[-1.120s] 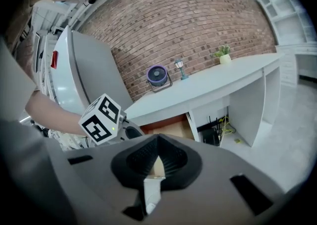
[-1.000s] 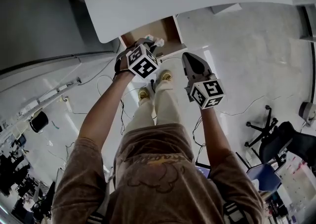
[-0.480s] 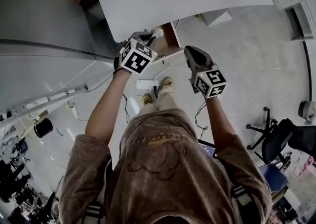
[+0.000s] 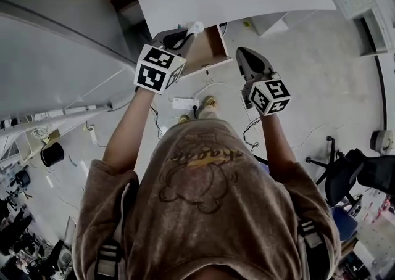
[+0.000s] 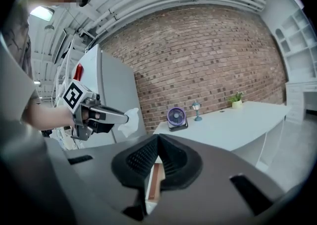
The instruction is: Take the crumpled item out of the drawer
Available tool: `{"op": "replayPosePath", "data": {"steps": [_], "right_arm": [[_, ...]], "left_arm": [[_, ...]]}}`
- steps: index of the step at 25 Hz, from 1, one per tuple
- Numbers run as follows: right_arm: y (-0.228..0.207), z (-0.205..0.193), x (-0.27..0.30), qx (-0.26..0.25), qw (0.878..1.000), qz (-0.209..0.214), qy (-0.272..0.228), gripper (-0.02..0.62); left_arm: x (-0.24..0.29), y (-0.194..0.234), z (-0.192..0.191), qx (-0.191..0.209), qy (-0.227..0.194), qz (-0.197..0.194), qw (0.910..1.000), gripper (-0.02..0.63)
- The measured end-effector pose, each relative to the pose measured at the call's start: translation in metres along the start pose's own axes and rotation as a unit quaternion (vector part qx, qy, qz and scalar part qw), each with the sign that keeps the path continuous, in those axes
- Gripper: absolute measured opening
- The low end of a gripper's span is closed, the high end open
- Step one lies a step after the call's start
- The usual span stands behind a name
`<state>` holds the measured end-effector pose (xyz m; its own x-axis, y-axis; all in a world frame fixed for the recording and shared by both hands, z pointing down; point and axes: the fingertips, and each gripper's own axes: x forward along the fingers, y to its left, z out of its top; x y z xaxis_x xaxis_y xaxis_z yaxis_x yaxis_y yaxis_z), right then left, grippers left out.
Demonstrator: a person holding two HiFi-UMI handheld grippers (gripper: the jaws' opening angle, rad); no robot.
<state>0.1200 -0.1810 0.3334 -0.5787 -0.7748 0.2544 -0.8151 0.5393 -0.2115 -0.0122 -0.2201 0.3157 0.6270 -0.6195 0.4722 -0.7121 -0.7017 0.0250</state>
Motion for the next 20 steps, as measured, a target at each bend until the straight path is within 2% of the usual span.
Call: {"op": "replayPosePath", "data": {"steps": [5, 10, 20], "right_arm": [[0.013, 0.014, -0.011, -0.001, 1.0, -0.004, -0.014, -0.003], [0.028, 0.027, -0.012, 0.003, 0.999, 0.003, -0.04, -0.003], [0.041, 0.021, -0.013, 0.025, 0.998, 0.013, -0.051, -0.004]], "left_arm": [[-0.034, -0.005, 0.017, -0.036, -0.071, -0.004, 0.9968, 0.041], [-0.053, 0.0, 0.015, -0.087, -0.14, 0.003, 0.9863, 0.041], [-0.075, 0.006, -0.001, -0.116, -0.202, 0.002, 0.9724, 0.043]]}}
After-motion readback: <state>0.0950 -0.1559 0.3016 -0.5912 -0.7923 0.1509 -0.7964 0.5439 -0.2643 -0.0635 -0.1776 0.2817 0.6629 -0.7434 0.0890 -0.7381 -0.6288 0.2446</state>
